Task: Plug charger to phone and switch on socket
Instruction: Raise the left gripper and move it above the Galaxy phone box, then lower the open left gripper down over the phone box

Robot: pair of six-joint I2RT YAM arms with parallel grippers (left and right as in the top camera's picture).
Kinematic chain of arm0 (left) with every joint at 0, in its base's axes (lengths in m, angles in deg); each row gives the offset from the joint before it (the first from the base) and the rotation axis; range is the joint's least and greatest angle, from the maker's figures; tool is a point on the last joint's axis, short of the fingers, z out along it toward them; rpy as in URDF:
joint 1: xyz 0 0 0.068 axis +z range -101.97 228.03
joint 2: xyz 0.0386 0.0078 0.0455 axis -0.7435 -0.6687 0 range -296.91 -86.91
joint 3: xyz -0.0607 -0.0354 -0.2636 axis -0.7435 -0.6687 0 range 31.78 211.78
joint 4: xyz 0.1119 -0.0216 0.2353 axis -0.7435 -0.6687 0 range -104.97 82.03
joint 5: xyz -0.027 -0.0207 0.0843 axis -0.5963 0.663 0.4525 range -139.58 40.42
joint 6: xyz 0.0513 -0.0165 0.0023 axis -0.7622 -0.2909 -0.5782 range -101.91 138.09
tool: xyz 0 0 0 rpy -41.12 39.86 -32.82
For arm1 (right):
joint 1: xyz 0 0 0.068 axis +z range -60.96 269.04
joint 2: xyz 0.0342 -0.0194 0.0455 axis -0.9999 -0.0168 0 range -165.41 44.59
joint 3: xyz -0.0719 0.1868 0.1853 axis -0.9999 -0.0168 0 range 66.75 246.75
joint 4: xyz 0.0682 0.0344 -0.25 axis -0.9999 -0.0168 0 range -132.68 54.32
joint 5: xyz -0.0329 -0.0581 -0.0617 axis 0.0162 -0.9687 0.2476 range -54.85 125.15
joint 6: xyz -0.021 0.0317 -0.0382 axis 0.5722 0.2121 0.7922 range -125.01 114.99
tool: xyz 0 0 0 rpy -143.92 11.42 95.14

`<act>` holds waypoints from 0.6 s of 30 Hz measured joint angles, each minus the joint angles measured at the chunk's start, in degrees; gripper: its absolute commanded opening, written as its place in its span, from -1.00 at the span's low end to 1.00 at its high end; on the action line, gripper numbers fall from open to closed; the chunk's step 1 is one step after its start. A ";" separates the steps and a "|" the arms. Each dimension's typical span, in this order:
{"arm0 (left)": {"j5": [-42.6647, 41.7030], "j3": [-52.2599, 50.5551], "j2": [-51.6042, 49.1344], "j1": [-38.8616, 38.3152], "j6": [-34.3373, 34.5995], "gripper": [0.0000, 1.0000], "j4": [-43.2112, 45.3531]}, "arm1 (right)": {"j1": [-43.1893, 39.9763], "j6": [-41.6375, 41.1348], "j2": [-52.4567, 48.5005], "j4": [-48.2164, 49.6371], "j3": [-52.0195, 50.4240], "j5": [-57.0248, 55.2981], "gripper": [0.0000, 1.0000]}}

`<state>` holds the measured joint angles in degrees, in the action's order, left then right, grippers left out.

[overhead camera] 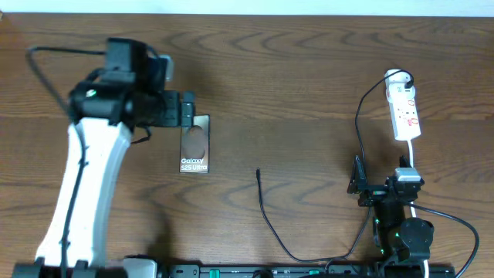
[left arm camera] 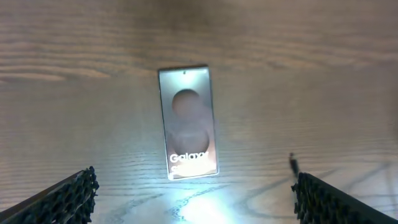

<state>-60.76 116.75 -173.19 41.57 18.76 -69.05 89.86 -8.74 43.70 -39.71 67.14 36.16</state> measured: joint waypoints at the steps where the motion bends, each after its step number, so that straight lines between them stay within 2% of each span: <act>1: 0.66 0.00 -1.38 -0.42 0.52 0.97 0.02 | 0.00 0.00 0.00 -0.02 0.00 0.00 0.99; 11: 3.15 -0.02 -13.22 -0.72 2.58 0.97 1.01 | 0.02 0.00 0.00 -0.02 0.00 0.00 0.98; 18: 3.76 -0.02 -18.01 -1.20 2.58 0.97 2.01 | 0.02 0.00 0.00 -0.02 0.00 0.00 0.99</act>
<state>-57.00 116.73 -191.20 40.37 21.34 -67.04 89.88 -8.74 43.70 -39.73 67.14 36.16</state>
